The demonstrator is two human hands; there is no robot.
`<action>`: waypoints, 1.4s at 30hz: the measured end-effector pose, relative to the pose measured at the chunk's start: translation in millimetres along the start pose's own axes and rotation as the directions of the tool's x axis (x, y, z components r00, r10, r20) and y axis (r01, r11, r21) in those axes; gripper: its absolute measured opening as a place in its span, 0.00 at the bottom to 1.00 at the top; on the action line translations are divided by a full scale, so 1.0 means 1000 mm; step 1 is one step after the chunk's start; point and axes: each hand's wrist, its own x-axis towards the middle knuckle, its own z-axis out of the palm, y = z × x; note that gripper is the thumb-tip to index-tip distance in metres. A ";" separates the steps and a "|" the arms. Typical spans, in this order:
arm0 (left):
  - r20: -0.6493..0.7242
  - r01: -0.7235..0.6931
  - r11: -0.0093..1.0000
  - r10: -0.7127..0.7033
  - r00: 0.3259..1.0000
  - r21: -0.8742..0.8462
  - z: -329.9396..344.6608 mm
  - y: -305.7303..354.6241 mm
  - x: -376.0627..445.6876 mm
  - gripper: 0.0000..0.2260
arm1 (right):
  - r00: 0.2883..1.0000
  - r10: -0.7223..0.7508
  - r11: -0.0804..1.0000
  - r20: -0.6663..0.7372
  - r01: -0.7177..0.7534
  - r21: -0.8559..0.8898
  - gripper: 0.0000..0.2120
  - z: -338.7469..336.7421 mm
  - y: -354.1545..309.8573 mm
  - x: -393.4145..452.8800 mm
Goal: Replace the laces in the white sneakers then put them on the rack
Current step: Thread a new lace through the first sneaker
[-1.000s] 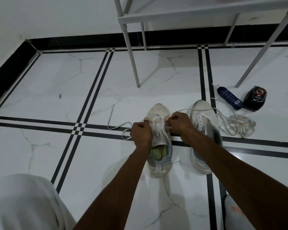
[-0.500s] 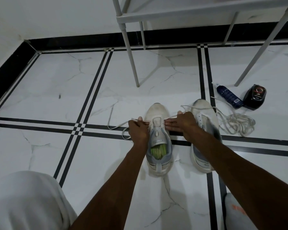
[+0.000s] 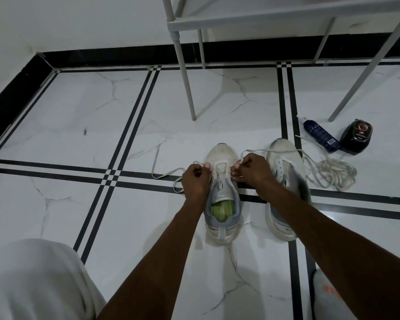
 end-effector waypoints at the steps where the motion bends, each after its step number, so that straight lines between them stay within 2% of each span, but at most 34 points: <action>1: -0.019 0.016 1.000 -0.016 1.000 -0.008 0.000 0.000 0.000 0.14 | 0.996 0.079 0.990 0.043 -0.083 0.118 0.06 0.000 -0.003 0.002; 3: -0.051 0.064 0.998 -0.064 0.997 -0.009 -0.002 -0.002 0.003 0.16 | 0.970 0.200 0.938 0.136 -0.230 0.260 0.22 -0.003 -0.011 0.001; 4: -0.051 0.078 0.997 -0.079 0.996 -0.008 -0.002 -0.002 0.003 0.16 | 0.966 0.212 0.928 0.151 -0.247 0.278 0.29 -0.003 -0.014 0.001; 5: -0.047 0.083 0.996 -0.084 0.995 -0.017 -0.003 -0.001 0.003 0.16 | 0.972 0.191 0.931 0.137 -0.224 0.287 0.31 -0.002 -0.015 0.000; 9: -0.009 0.083 0.997 -0.083 0.997 0.005 0.000 0.002 0.001 0.18 | 0.998 0.032 0.988 -0.047 -0.025 0.153 0.07 0.007 -0.008 -0.002; 10: 0.000 0.084 0.996 -0.084 0.996 0.020 0.000 0.003 0.001 0.18 | 0.998 0.003 0.989 -0.061 0.006 0.145 0.05 0.007 -0.003 0.002; 14: 0.020 0.036 0.999 -0.037 0.999 0.033 -0.002 0.000 0.003 0.10 | 0.999 -0.001 0.993 -0.048 0.006 0.119 0.08 0.006 0.001 0.007; 20: -0.036 -0.049 0.995 0.053 0.998 0.087 0.000 -0.001 0.000 0.15 | 0.999 -0.001 0.997 -0.048 0.004 0.074 0.08 0.009 0.008 0.010; 29: -0.070 -0.066 0.976 0.082 0.994 0.209 0.006 0.000 0.002 0.12 | 0.992 0.040 0.999 -0.116 -0.039 0.009 0.07 0.011 0.014 0.022; 33: -0.075 -0.004 0.986 0.017 0.997 0.170 0.010 0.007 0.002 0.14 | 0.997 0.035 0.998 -0.066 -0.032 0.049 0.05 0.008 0.010 0.021; 35: -0.025 0.031 0.996 -0.029 0.999 0.078 0.011 0.015 0.000 0.14 | 0.999 -0.012 0.998 -0.047 0.015 0.061 0.03 0.005 0.003 0.019; 37: 0.026 0.055 0.998 -0.056 0.998 0.016 0.011 0.027 0.001 0.13 | 0.997 -0.062 0.997 -0.039 0.064 0.040 0.06 0.002 -0.010 0.016; 42: 0.083 -0.006 1.000 0.007 0.997 -0.011 0.010 0.077 0.002 0.16 | 0.983 -0.177 0.984 -0.052 0.178 0.015 0.12 0.006 -0.056 0.000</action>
